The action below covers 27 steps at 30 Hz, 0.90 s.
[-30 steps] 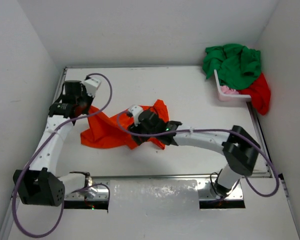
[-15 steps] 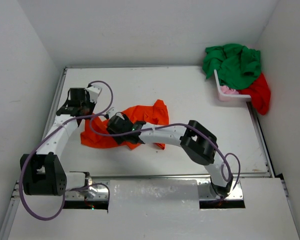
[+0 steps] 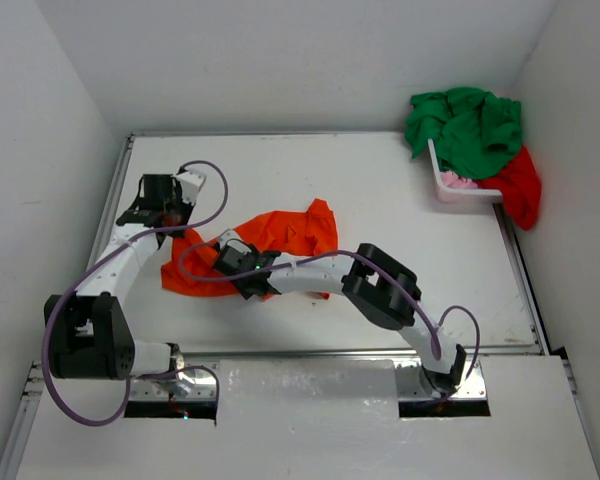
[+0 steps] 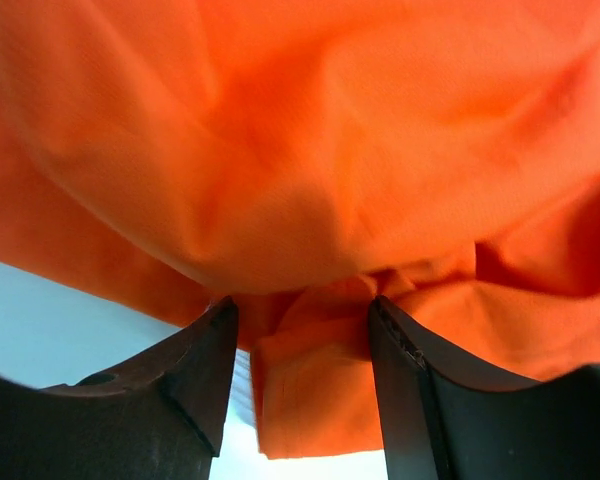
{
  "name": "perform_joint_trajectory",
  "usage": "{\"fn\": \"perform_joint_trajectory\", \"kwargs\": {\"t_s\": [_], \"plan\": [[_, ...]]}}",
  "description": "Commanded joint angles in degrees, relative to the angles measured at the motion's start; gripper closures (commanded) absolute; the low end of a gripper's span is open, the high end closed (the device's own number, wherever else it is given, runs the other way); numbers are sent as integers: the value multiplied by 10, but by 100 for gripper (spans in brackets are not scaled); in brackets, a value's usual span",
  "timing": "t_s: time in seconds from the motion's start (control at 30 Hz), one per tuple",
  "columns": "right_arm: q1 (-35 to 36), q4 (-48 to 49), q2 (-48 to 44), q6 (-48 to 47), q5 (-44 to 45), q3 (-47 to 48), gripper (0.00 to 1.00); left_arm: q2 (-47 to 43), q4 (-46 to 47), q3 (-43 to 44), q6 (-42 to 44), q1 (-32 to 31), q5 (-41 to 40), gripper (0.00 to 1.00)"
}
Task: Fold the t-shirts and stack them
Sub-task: Flatten out the tshirt
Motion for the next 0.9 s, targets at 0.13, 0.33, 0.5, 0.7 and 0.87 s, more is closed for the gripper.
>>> {"fn": "perform_joint_trajectory", "kwargs": {"t_s": [0.13, 0.33, 0.5, 0.7, 0.87], "plan": [[4, -4, -38, 8, 35, -34, 56, -7, 19, 17, 4, -1, 16, 100], [4, -4, -67, 9, 53, -64, 80, -9, 14, 21, 7, -1, 15, 100], [4, 15, -121, 6, 25, -96, 93, -9, 14, 21, 10, -1, 14, 100], [-13, 44, -183, 14, -45, -159, 100, -9, 10, 27, 13, -1, 12, 100], [-81, 77, -297, 30, -103, -245, 100, -18, -2, 35, 18, -1, 4, 100]]}}
